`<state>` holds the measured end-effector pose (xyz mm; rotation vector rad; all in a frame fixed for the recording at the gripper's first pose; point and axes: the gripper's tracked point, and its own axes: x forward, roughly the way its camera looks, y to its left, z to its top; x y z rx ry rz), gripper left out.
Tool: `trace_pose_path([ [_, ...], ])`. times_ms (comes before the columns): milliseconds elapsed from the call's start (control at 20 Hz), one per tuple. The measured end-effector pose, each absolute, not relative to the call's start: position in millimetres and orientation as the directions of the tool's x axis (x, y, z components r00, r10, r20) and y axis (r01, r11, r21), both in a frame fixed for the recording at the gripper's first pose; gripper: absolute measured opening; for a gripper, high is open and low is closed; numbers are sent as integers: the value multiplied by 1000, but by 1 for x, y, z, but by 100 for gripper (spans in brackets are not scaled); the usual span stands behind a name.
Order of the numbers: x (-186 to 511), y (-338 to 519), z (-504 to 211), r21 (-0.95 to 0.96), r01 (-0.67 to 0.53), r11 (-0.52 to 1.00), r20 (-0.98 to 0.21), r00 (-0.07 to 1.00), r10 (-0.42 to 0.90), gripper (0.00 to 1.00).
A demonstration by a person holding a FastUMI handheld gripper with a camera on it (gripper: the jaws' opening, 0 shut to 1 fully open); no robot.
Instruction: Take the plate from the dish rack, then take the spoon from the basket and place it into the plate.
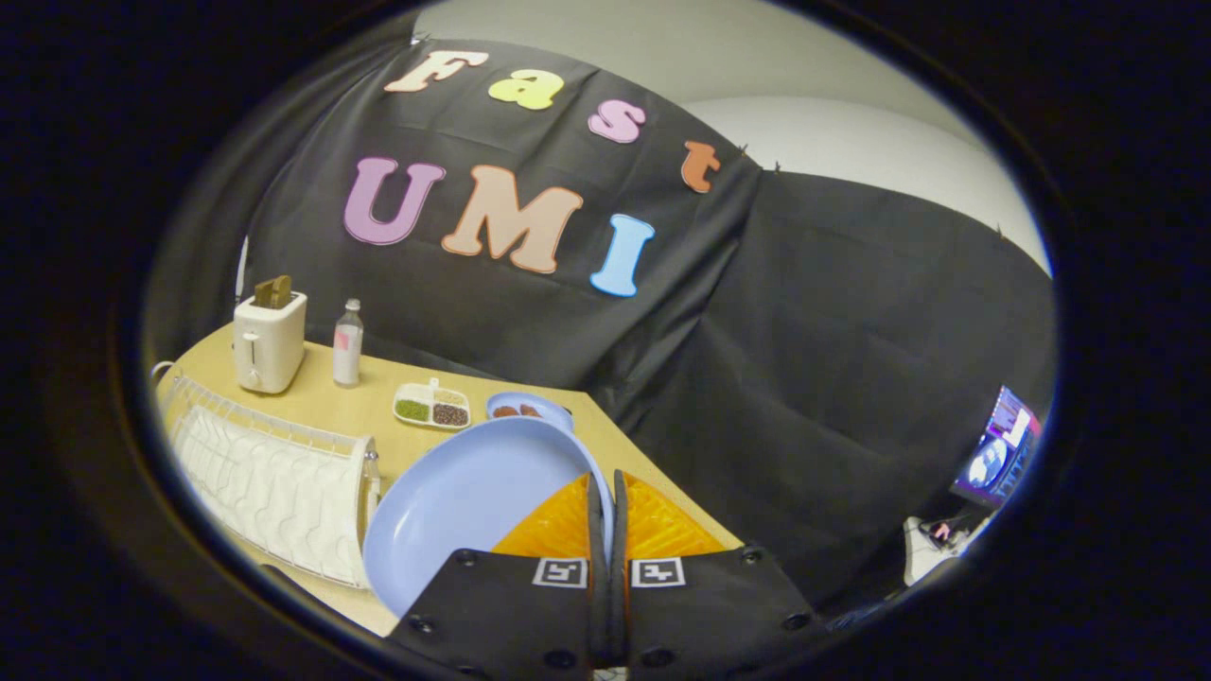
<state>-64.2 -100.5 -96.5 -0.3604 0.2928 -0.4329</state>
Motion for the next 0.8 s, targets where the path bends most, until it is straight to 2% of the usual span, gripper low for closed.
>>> trace_pose_path([
  [550, -93, -150, -190, -223, 451, 864, -382, 775, -503, 3],
  [800, -94, -162, -230, -191, 449, 873, -443, 754, -484, 3],
])
